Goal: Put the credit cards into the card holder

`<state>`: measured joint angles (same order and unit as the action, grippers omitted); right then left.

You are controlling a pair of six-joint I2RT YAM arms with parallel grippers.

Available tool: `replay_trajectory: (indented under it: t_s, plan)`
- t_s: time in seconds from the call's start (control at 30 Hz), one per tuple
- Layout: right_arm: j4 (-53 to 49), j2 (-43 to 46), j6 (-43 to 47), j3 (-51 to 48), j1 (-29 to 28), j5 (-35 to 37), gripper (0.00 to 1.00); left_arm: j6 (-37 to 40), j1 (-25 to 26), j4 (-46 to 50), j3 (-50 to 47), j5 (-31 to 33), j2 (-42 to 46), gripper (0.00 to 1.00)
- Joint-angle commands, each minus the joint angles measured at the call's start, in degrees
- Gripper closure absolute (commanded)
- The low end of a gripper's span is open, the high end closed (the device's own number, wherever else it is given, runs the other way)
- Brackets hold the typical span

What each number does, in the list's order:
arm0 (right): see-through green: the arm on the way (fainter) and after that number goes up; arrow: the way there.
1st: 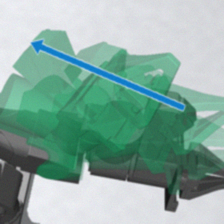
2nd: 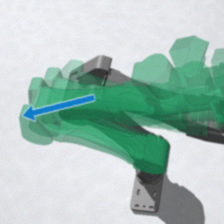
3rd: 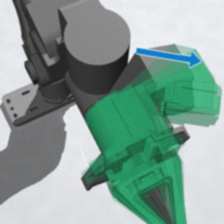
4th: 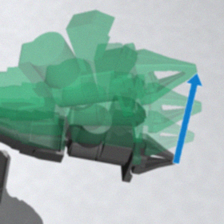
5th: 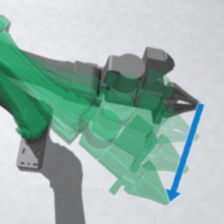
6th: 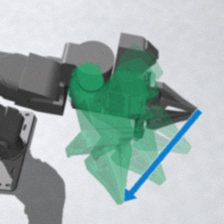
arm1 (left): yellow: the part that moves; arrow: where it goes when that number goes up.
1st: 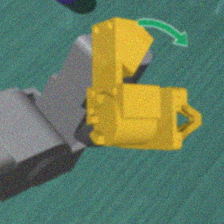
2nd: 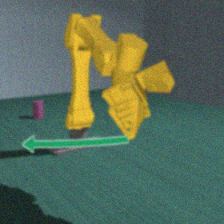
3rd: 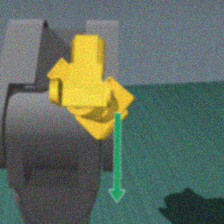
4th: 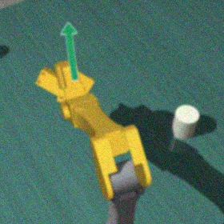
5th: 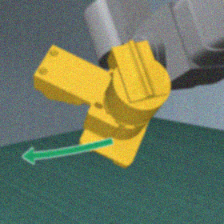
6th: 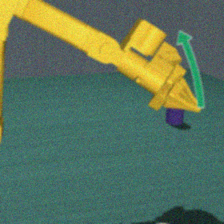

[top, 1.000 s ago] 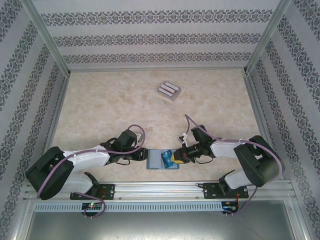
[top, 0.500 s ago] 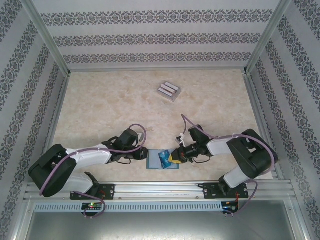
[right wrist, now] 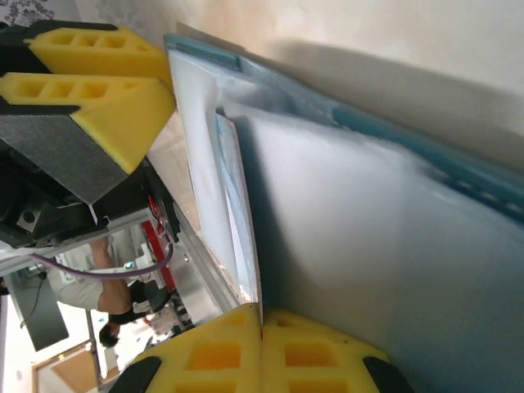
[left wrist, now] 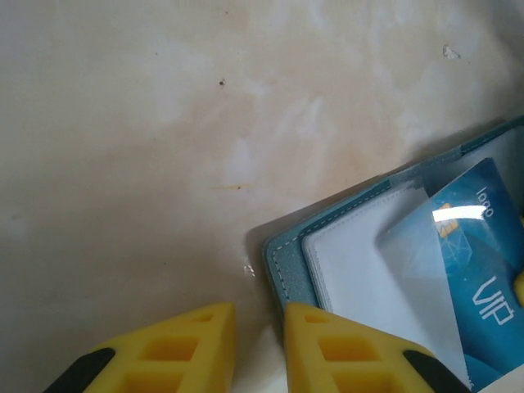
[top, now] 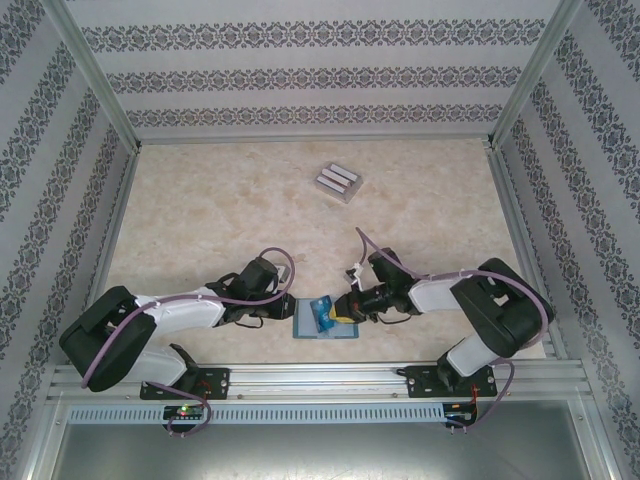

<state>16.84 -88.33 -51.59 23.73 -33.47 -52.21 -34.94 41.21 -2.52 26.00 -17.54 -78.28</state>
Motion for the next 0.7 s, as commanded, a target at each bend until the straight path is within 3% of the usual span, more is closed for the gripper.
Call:
replay_trajectory:
  t_s: [0.0,0.27,0.37,0.67]
  plan:
    - [1.62,2.64,-4.23,-1.24,-1.95,7.54,0.89,-0.92,2.30,-3.42,-1.49,-2.61,-1.78,0.78]
    - [6.84,-0.81,-10.21,-0.76,-10.54,12.04,0.78,-1.33,2.31,-3.77,-1.42,-2.27,-2.34,0.82]
    - [6.16,-0.05,-11.07,-1.20,-10.90,12.90,0.64,-1.77,2.34,-3.23,-1.19,-1.81,-2.53,0.86]
    - [-8.83,8.82,-6.62,-0.49,-10.47,17.01,0.60,-2.57,2.34,-3.79,-2.57,-0.89,-1.46,0.89]
